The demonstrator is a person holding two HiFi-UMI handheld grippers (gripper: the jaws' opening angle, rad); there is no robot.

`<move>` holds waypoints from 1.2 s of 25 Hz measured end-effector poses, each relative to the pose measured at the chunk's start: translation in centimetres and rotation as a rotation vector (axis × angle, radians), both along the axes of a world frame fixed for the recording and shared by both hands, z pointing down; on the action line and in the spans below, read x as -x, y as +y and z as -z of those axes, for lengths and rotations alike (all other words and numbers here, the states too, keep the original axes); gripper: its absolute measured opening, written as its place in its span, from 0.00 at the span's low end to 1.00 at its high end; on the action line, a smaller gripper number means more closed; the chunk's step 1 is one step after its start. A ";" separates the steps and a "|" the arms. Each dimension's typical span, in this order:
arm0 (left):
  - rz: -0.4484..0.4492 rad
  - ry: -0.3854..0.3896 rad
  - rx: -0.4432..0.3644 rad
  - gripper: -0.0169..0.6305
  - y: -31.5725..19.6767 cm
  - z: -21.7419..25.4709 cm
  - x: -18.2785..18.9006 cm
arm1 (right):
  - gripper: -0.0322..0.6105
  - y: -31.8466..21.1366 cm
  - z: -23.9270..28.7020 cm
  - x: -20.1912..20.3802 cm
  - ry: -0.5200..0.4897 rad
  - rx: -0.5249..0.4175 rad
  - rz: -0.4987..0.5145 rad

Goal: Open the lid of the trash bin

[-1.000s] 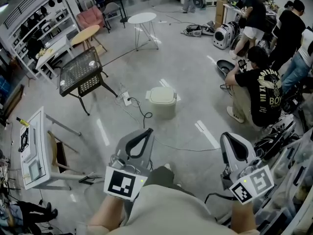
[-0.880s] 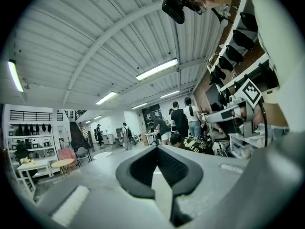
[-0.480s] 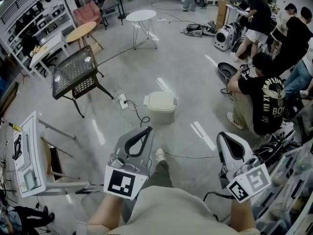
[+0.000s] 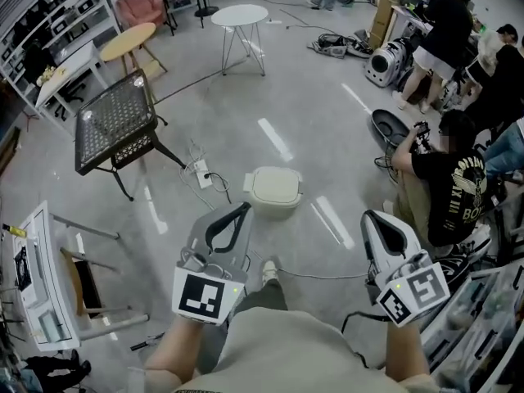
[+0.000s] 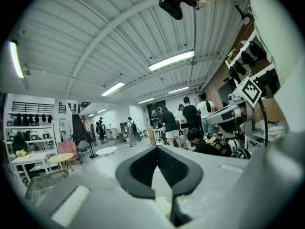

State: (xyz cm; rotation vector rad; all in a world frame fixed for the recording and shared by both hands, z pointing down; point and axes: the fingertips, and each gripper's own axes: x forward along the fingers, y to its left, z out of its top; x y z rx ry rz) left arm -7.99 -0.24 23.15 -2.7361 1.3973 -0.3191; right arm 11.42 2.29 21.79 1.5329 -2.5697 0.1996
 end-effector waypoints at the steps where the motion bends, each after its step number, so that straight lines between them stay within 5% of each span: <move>1: 0.004 -0.003 0.006 0.03 -1.6 -0.3 0.7 | 0.05 -1.6 -0.1 0.5 0.010 0.003 -0.001; 8: 0.012 -0.006 0.015 0.03 -9.8 -0.9 3.5 | 0.05 -10.3 -0.4 2.7 0.031 0.015 -0.005; 17: 0.026 -0.039 0.061 0.03 -13.7 -4.3 4.4 | 0.05 -15.3 -4.0 2.1 0.025 0.095 0.007; 21: 0.085 -0.020 0.111 0.03 -15.1 -5.7 4.5 | 0.05 -17.6 -6.5 1.2 0.020 0.145 0.029; 30: 0.122 -0.137 0.162 0.03 -19.3 -12.4 3.6 | 0.05 -24.9 -17.3 -0.5 -0.040 0.305 0.056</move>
